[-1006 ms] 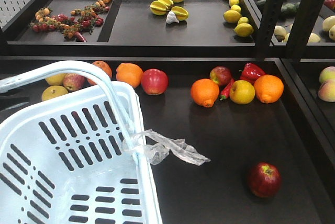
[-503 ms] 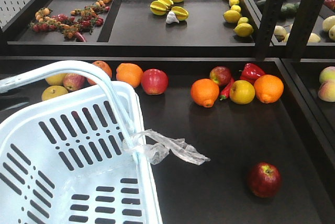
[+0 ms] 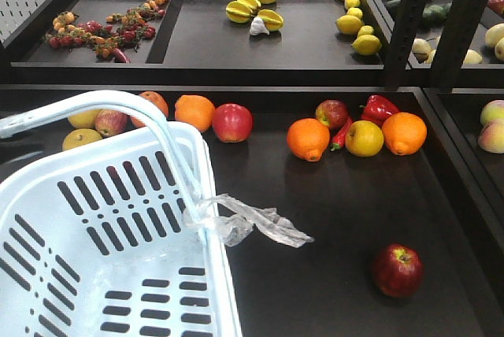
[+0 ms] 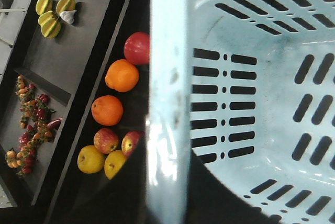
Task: Pick three apples into basket with both arms
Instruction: 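Lower the light-blue basket onto the table with the left gripper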
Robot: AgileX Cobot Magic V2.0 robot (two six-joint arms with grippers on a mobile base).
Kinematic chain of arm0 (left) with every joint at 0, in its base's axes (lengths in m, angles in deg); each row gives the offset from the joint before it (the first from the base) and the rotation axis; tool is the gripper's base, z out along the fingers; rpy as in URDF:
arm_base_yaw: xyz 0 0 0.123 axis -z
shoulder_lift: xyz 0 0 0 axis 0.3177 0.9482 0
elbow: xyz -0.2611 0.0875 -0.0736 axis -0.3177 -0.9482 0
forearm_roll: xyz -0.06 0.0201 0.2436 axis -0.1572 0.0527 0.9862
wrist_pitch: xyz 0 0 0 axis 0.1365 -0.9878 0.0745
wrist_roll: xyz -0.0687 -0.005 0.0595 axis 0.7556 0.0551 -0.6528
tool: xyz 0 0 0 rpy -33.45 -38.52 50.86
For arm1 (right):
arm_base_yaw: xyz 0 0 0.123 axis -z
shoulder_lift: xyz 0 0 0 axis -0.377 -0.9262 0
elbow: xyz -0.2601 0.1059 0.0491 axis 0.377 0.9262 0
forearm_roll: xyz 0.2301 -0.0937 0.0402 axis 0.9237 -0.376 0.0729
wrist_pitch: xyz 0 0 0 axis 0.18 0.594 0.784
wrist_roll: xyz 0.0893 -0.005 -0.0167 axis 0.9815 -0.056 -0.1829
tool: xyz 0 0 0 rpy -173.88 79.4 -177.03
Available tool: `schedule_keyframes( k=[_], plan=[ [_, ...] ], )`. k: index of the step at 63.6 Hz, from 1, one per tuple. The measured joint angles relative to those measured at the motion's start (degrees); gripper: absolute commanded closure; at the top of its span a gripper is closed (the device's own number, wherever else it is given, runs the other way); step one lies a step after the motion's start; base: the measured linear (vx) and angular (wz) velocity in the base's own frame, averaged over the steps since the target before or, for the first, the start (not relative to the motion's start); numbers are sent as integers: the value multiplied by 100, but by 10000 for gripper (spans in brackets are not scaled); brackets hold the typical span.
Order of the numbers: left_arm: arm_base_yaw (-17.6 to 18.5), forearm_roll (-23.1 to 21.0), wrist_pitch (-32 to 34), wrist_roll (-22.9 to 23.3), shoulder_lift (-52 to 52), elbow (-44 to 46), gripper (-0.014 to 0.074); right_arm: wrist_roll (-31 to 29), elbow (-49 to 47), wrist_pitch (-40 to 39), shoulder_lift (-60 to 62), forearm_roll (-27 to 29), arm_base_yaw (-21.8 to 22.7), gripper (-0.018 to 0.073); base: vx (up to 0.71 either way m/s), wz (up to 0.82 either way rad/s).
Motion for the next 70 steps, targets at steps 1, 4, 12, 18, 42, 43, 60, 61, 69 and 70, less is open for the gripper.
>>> schedule_keyframes(
  k=[1, 4, 12, 18, 42, 43, 60, 61, 69, 70],
  plan=[
    [0, 55, 0, 0, 11, 0, 603, 0, 0, 0, 0, 0, 0, 568, 0, 0],
    [0, 255, 40, 0, 43, -33, 603, 0, 0, 0, 0, 0, 0, 568, 0, 0],
    [0, 941, 353, -6, 80, -413, 603, 0, 0, 0, 0, 0, 0, 568, 0, 0],
    [-15, 1291, 703, -33, 98, -768, 603, 0, 0, 0, 0, 0, 0, 568, 0, 0],
    [-635, 1342, 2589, -125, 192, -1906, 603, 0, 0, 0, 0, 0, 0, 568, 0, 0],
    [-676, 1342, 2629, -145, 213, -1915, 603, 0, 0, 0, 0, 0, 0, 568, 0, 0],
    [-1438, 624, 3559, -976, 1144, -1937, 603, 0, 0, 0, 0, 0, 0, 568, 0, 0],
    [-1472, 560, 3649, -1044, 1202, -1937, 603, 0, 0, 0, 0, 0, 0, 568, 0, 0],
    [-1727, 60, 4110, -1409, 1710, -1937, 603, 0, 0, 0, 0, 0, 0, 568, 0, 0],
    [-1748, 9, 4156, -1463, 1790, -1937, 603, 0, 0, 0, 0, 0, 0, 568, 0, 0]
  ],
)
